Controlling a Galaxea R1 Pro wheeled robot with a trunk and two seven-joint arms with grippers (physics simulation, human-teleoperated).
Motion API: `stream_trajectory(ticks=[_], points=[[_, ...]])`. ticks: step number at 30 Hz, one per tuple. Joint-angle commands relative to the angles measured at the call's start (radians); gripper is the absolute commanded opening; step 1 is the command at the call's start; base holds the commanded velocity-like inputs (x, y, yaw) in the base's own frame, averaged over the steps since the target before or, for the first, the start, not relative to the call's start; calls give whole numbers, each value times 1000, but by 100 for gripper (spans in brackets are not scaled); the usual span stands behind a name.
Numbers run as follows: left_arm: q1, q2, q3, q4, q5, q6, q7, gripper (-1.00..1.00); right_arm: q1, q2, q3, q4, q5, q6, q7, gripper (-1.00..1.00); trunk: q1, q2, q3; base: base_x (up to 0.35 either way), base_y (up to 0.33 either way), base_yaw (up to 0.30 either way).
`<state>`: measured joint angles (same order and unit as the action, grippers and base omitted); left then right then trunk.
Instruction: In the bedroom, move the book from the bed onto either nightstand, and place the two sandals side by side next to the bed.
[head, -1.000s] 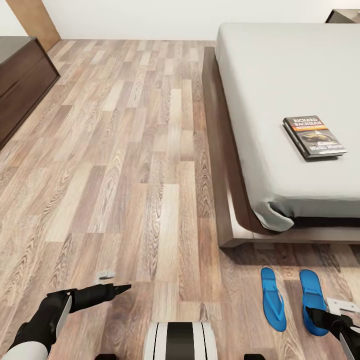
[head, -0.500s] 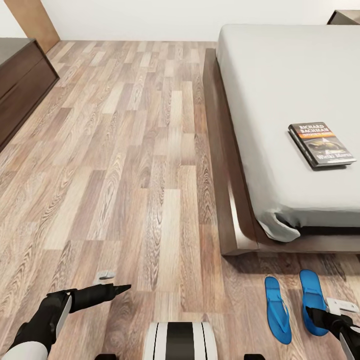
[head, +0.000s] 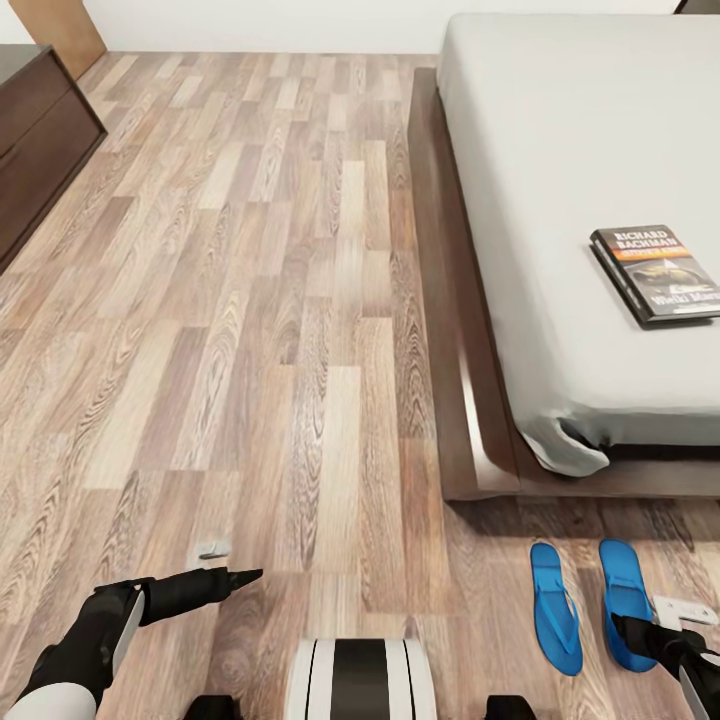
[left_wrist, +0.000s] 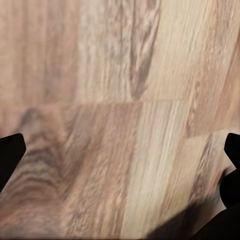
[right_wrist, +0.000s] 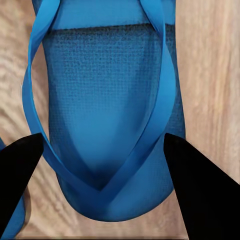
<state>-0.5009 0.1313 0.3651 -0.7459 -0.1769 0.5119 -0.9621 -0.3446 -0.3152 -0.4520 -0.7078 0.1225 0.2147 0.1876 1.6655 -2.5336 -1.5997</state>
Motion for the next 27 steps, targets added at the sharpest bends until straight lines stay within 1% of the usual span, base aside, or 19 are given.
stream_trajectory(ticks=[1,11,19,22,27], points=[[-1,-1,5,-1,-7,8,-8,100,-1,1,-5,-2,11,5,9,-100,0,-1,-5,0,0,0],[-1,-1,5,-1,-7,8,-10,100,-1,1,-5,-1,11,5,9,-100,5,-3,-43,0,0,0],[-1,0,6,-1,-6,8,-12,100,-1,1,-5,-1,11,5,9,-100,5,-3,-43,5,1,0],[-1,1,6,-1,-6,8,-12,100,-1,1,-5,-1,11,5,9,-100,5,-3,-43,132,62,0],[-1,1,6,-1,-6,8,-12,100,-1,1,-5,-1,11,5,9,-100,5,-3,-43,28,13,0]])
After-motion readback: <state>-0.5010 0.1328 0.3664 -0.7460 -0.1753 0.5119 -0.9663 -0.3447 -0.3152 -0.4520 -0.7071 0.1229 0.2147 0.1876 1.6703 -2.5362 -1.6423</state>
